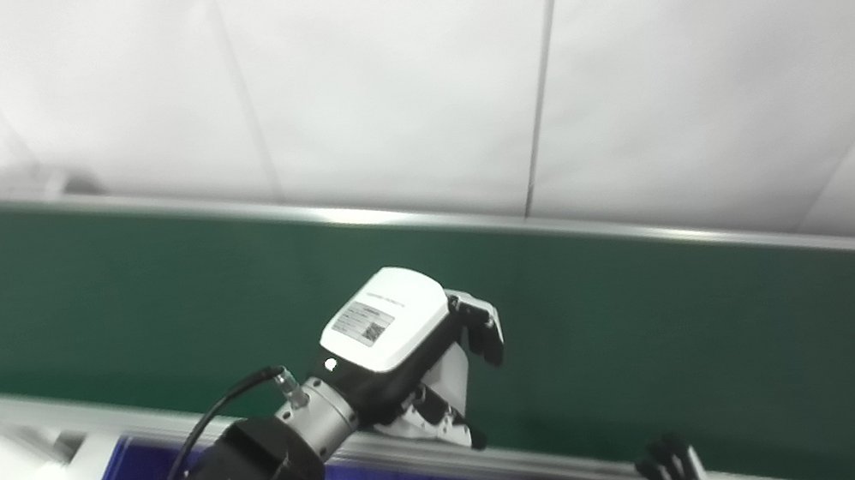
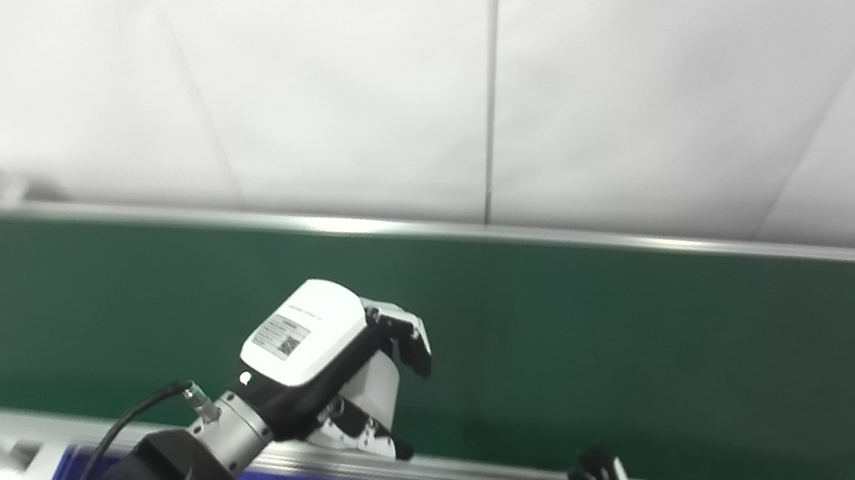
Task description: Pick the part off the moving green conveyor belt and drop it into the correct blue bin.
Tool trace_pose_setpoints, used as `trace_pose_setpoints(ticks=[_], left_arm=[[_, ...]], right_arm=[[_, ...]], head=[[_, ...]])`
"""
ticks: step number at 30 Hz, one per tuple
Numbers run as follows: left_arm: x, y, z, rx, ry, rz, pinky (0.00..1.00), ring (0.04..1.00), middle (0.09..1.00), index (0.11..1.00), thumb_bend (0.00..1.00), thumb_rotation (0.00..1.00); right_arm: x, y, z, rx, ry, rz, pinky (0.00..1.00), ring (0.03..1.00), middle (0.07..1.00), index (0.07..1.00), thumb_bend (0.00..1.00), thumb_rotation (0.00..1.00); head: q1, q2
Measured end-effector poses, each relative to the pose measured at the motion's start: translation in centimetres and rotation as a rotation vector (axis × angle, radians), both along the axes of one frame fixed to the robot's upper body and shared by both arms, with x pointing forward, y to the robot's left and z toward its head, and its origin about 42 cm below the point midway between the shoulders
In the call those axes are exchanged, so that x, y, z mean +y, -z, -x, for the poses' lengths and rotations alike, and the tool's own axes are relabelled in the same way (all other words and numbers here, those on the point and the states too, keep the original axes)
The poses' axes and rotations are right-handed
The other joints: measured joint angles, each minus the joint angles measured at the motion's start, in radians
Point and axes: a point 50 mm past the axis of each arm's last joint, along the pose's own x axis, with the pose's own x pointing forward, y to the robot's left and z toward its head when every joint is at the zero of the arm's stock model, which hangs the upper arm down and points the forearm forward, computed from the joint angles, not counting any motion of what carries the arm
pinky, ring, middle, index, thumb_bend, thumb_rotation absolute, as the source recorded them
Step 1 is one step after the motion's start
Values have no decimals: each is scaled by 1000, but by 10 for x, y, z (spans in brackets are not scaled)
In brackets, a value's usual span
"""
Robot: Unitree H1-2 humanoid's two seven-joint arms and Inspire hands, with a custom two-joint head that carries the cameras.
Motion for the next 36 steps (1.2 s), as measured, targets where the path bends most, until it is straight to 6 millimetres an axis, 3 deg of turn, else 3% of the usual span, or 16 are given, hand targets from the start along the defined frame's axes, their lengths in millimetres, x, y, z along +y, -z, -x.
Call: trace_pose_setpoints(ticks=[5,13,17,32,34,35,36], left_arm=[[-1,19,39,120,-48,33,326,444,551,492,471,0],[-6,37,72,145,-89,65,344,451,533,492,474,0],[-6,61,82,165,-129,70,334,460,534,495,473,0],[7,71,84,175,-227,29,366,485,538,481,474,0],[8,71,84,132,-238,5,553,628,662,492,512,47],[8,71,84,108,-243,-19,684,730,741,610,765,195],[8,71,85,89,-246,-48,746,776,777,658,861,265]], right_arm=[[-9,-7,-5,2,-5,-6,953,926,962,1000,848,1000],[-28,-14,-13,10,-17,8,963,913,942,995,835,971],[-34,-16,-16,7,-12,-1,951,909,938,990,827,947],[-37,-15,-17,21,-21,-12,945,905,934,982,826,926],[-37,-15,-16,21,-21,-13,949,906,934,981,826,921],[-36,-15,-17,22,-22,-13,953,908,935,983,829,921],[-36,-15,-17,22,-21,-13,953,909,935,983,830,922]], head=[[37,38],[84,80],[104,86],[104,86],[104,86],[104,86],[103,83]])
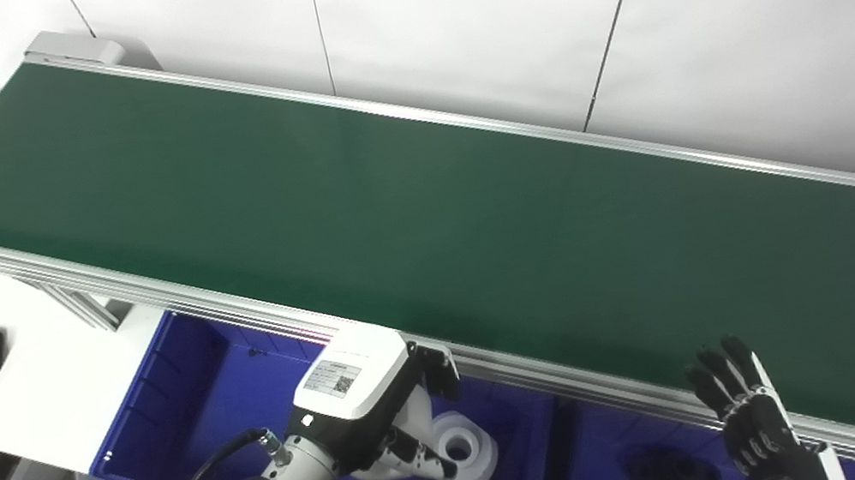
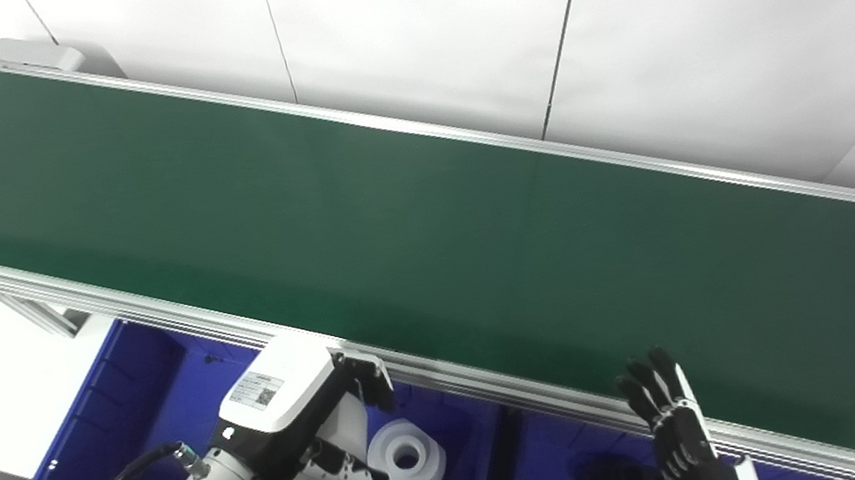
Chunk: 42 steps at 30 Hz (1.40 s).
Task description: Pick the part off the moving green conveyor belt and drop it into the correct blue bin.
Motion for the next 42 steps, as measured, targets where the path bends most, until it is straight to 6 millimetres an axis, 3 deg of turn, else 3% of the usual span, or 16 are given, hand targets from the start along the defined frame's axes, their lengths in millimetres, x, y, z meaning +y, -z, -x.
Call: trace_pose_setpoints(ticks=[3,9,19,21,24,28,29,30,31,33,35,37,39,40,42], left_arm=[[-2,1,3,-23,9,-74,963,946,922,808,990,467],[-6,4,6,12,37,-153,1000,1000,999,948,1000,560],[-7,3,6,17,44,-152,1000,1000,1000,949,1000,592],[-11,1,7,-3,53,-100,1000,1000,990,941,1000,690],[-19,-7,8,-51,81,55,1000,1000,988,939,987,708],[-41,-15,8,-51,95,289,1000,997,990,957,937,730],[-49,-18,8,-46,98,360,1000,1000,997,968,917,719],[-58,-24,8,-39,103,452,1000,1000,999,977,910,725],[-67,-29,6,-23,114,547,1000,1000,1000,989,903,733],[-75,-30,1,34,114,695,997,1000,1000,997,873,760],[-74,-19,-8,118,83,834,999,1000,1000,1000,874,796],[-70,-5,-15,192,39,921,1000,1000,1000,1000,886,816],[-61,14,-22,281,-25,1030,1000,1000,1000,1000,884,793],[-56,23,-24,324,-50,1081,1000,1000,1000,1000,885,765],[-41,38,-30,391,-76,1176,1000,1000,1000,1000,886,740]], right_arm=[[0,0,0,2,0,0,952,905,935,985,831,927],[0,0,0,2,-1,1,954,901,934,988,834,933],[0,0,0,3,-1,1,962,896,929,988,826,929],[0,0,1,3,-1,1,950,894,928,985,832,932],[1,0,1,5,-2,5,949,894,927,981,840,936],[8,0,1,-1,-4,22,888,872,915,960,842,940],[11,0,1,-2,-4,19,874,870,914,953,827,928],[15,0,0,-4,-2,19,869,869,913,950,824,924],[19,0,0,-6,-2,17,865,868,912,948,824,921],[30,-1,-1,-11,0,12,881,874,917,945,828,933],[42,-1,-2,-16,4,16,904,886,925,942,827,939],[50,-1,-3,-18,3,23,921,901,940,940,819,947],[57,0,-3,-16,19,39,934,919,958,940,818,956],[62,1,-3,-11,30,45,948,935,972,938,819,960],[75,3,-5,3,51,56,969,954,989,935,817,960]], head=[[-2,1],[-3,2],[-18,6],[-41,11],[-64,12],[-155,21],[-246,31],[-247,31],[-305,35],[-305,35],[-490,31],[-566,28],[-578,26],[-680,23],[-709,25]])
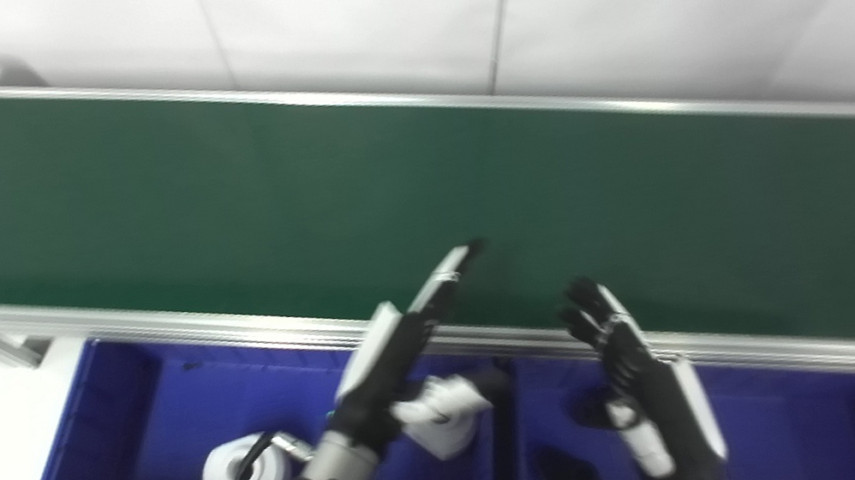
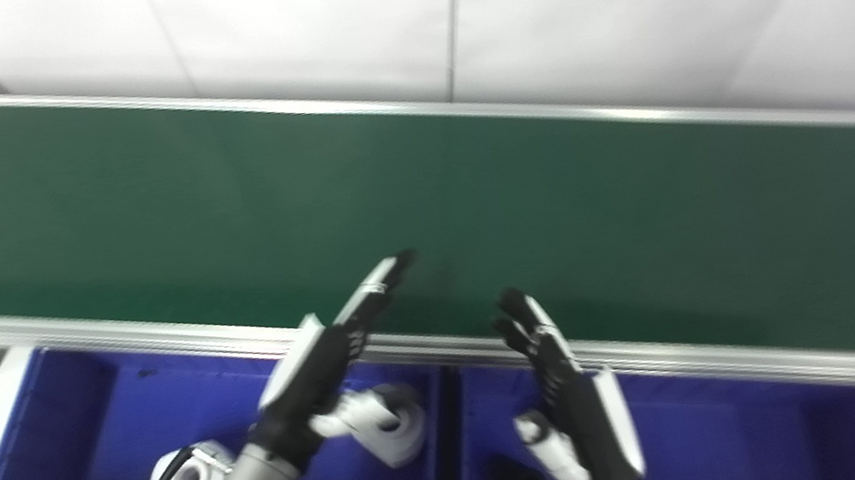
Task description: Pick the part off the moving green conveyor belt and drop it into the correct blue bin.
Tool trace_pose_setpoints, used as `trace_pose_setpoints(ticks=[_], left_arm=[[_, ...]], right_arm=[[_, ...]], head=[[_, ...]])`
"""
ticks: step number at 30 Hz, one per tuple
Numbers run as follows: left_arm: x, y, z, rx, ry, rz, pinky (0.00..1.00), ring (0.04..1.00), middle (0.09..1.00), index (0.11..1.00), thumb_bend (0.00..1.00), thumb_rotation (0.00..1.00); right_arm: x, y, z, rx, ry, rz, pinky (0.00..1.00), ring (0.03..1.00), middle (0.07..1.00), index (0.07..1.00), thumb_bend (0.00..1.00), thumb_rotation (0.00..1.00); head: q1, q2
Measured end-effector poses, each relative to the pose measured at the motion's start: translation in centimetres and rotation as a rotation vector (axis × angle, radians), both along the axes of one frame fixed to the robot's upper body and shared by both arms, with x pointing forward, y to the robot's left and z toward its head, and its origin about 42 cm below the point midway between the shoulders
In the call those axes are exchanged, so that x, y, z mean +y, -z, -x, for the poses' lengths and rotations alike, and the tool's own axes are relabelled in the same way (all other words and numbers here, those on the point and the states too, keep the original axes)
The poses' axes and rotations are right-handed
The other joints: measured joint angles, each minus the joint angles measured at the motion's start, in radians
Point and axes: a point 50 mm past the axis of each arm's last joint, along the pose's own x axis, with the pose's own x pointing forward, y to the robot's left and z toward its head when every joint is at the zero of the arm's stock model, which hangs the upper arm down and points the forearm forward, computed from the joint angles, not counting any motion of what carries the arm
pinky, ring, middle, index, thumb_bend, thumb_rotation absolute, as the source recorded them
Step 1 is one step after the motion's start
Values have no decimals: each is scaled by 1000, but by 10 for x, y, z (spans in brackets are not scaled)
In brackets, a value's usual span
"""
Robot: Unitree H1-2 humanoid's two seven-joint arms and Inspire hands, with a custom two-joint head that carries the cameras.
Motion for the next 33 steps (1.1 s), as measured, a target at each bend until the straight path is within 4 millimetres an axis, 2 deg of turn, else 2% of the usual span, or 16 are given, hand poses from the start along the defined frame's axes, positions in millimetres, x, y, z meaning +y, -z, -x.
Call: trace_pose_setpoints(ticks=[2,4,5,9,26,33], left_arm=[[12,8,-3,34,25,51,1000,1000,1000,1000,885,733],[26,12,-5,44,57,47,1000,1000,1000,1000,885,737],[31,11,-6,42,72,41,1000,1000,1000,1000,879,746],[38,13,-11,37,126,8,1000,1000,1000,1000,886,744],[26,10,-5,15,175,-37,1000,1000,1000,1000,908,773],[16,9,-2,3,157,-34,1000,1000,1000,1000,886,770]], right_arm=[[12,-1,-2,4,7,10,983,960,992,938,802,958],[12,0,-4,-3,19,34,996,967,993,942,787,954],[12,0,-5,-5,25,39,998,974,993,944,787,953],[13,4,-7,2,26,47,1000,991,993,940,803,954],[12,4,-7,18,45,50,1000,964,980,942,816,977],[10,-3,-7,21,52,37,982,948,977,951,811,994]], head=[[-87,9],[-92,11],[-119,21],[-146,32],[-94,48],[-26,58]])
